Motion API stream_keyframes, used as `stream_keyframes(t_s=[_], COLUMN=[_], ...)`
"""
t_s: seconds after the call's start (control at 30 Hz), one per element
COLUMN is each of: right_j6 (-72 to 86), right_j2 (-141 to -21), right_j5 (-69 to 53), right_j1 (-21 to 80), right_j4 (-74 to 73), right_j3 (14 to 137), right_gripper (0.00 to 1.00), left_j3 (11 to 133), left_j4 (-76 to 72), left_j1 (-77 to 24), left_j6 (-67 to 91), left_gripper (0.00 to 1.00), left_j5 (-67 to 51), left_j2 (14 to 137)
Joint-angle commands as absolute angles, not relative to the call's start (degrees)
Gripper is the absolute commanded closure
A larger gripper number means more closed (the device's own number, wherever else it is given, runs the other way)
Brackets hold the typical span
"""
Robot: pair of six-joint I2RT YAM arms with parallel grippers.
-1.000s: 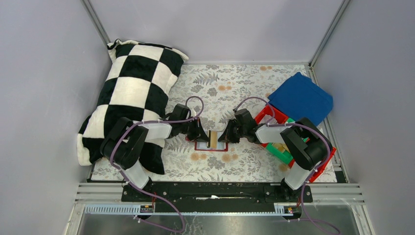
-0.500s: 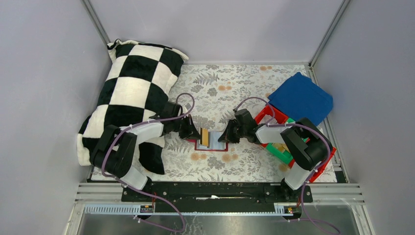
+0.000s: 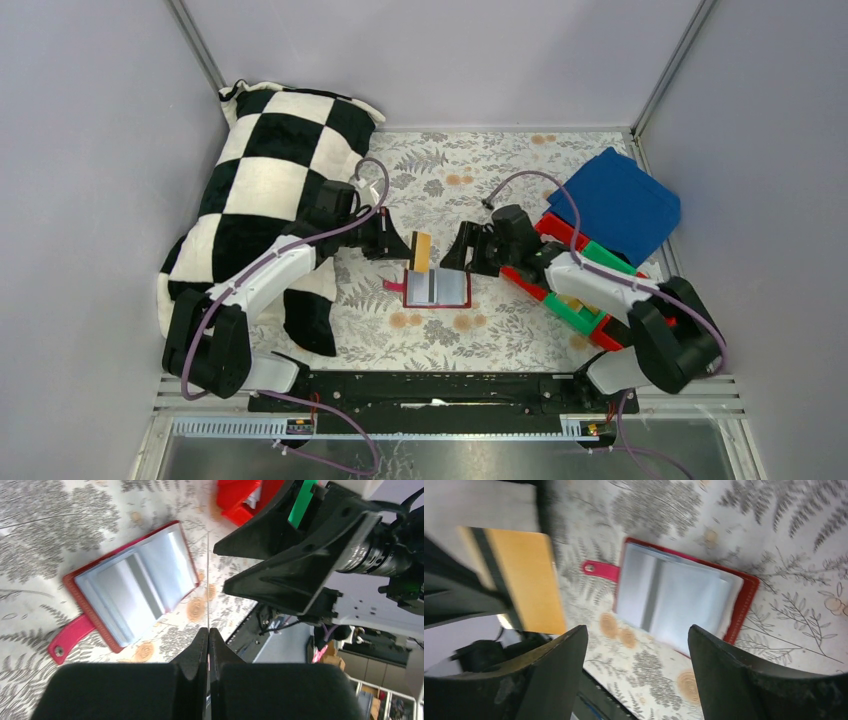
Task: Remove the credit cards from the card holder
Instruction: Remove the credit card from the card holder, then place the credit card in the storage box.
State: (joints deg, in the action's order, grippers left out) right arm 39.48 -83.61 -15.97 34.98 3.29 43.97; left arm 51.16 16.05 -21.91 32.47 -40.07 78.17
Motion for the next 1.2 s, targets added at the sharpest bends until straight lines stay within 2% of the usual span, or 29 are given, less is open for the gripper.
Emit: stream_keyframes(t_s=[0.0,0.13,0.3,0.4,0.47,0.6,0.67,0.9,1.0,1.03,1.07,1.17], right_j6=[41.67,46.61,48.45,53.11,56.5,61.7,62.98,65.85,66.52,66.91,66.87,60.49], right_j2=[-75.43,-71.91,-73.82,-75.45,-76.19,-77.79,-78.49,-79.79,-80.14,-80.09,-79.84,-77.25], right_j5=[-20.49,-27.04,-30.21,-34.16,-36.0,-39.87,-40.71,-41.3,-41.13,-41.1,-40.82,-37.77], right_j1=[33.26,31.91,30.79,30.39,30.16,30.05,30.02,29.98,30.06,30.06,30.04,29.89], right_j4=[9.55,20.61,24.06,33.8,40.2,49.92,51.93,55.96,56.48,56.21,55.2,42.41], right_j3=[43.52,39.08,38.92,37.02,35.6,34.17,34.22,34.39,35.3,35.45,35.58,37.25], right_gripper=[0.17,0.14,0.12,0.12,0.16,0.33,0.47,0.78,0.99,1.0,1.0,1.0], left_j3=[55.34,54.95,51.57,49.18,49.06,49.54,49.33,48.65,48.67,48.75,49.04,50.98], left_j4=[13.86,9.04,-0.76,-9.31,-10.57,-9.32,-9.17,-8.39,-8.26,-8.1,-7.63,-2.03], left_j1=[-21.62,-21.61,-21.62,-21.62,-21.62,-21.57,-21.61,-21.6,-21.58,-21.55,-21.61,-21.59], left_j6=[30.94,34.47,40.94,46.75,47.59,46.76,46.61,45.85,45.71,45.64,45.37,41.54], left_gripper=[1.0,1.0,1.0,1.0,1.0,1.0,1.0,1.0,1.0,1.0,0.98,0.65], left_j5=[-48.32,-52.34,-56.11,-58.85,-59.32,-59.35,-59.11,-58.54,-58.3,-58.21,-57.96,-55.09], left_j2=[76.91,76.82,77.02,76.76,76.75,76.99,77.08,77.07,77.53,77.78,77.93,77.98])
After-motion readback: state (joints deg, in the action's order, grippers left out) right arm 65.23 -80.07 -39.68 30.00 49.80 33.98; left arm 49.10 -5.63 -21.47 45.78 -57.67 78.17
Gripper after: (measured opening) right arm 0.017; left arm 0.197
